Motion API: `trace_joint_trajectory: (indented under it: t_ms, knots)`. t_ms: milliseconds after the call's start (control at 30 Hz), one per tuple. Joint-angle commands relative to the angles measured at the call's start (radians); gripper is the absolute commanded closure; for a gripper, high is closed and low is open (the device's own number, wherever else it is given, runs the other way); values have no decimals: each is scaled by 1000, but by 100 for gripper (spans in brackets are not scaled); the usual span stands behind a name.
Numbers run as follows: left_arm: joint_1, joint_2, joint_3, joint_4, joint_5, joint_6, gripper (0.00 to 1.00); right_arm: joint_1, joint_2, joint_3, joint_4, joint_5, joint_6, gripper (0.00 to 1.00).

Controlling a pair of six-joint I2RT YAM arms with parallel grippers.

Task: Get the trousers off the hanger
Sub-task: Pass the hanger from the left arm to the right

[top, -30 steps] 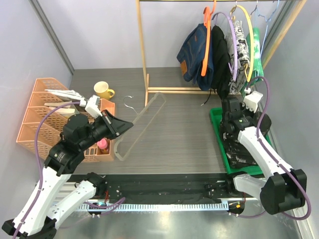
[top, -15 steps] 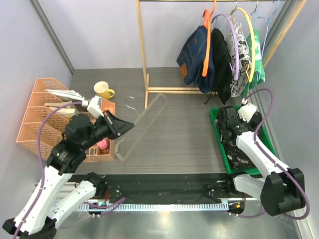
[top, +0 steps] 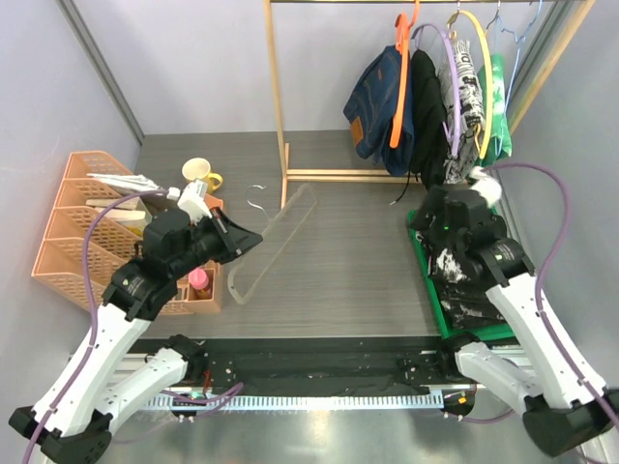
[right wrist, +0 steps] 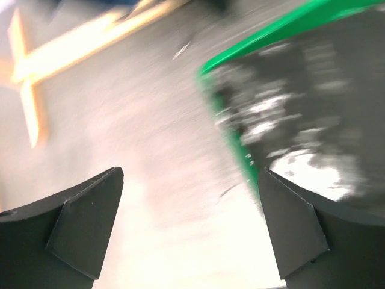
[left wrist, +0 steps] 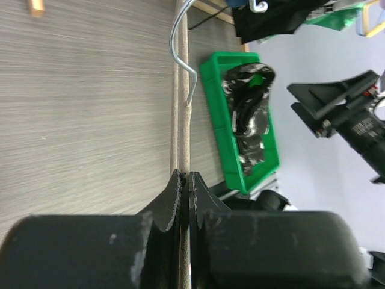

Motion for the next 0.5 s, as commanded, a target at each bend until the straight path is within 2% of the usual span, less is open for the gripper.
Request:
trace_joint_trajectory:
  t_ms: [0, 33, 67, 133, 167, 333, 467]
  knots:
    - [4, 47, 87, -23, -73, 66, 100, 255, 106, 48, -17, -180, -66, 0]
    - [4, 56, 104, -32, -87, 73, 100, 309, 122, 50, -2, -175, -53, 0]
    - [5, 72, 118, -61, -119, 89, 100, 428, 146, 50, 9, -166, -43, 0]
    - [4, 82, 147, -88, -149, 102, 100, 536, 186, 42, 55, -114, 6, 0]
    - [5, 87, 156, -106, -159, 115, 100, 646, 195, 33, 79, -99, 22, 0]
    - [5, 92, 205, -172, -268, 129, 100, 918, 323, 10, 233, -34, 86, 0]
    - [4, 81, 207, -206, -338, 113, 100, 1111, 487, 117, 264, 96, 14, 0]
